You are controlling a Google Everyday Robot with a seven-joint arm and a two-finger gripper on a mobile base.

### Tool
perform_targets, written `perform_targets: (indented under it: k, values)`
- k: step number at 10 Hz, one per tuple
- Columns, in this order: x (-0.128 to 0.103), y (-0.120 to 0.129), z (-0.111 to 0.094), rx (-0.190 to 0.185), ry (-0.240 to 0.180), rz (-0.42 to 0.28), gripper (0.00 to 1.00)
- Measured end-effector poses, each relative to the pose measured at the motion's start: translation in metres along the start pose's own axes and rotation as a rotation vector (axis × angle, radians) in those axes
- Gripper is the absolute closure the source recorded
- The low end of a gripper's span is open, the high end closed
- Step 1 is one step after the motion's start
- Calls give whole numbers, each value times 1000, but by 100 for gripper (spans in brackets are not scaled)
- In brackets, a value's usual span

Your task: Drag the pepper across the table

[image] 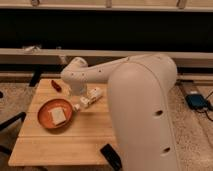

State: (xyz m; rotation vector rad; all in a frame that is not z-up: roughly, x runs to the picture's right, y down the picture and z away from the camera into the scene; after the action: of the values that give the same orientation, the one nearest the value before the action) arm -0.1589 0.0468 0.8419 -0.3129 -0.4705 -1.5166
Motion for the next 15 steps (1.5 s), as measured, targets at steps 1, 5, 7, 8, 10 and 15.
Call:
perform_targets:
  k: [1,5,7,8,10,15]
  values:
    - [9,-15,5,11,6,-37,20]
    - [43,-49,19,37,20,-118,20]
    - [64,-64,29,47,25,-159,20]
    - [72,-80,36,64,24,-185,20]
    - [83,-85,47,77,20,-211,20]
    - [93,-106,75,110,3,-252,20]
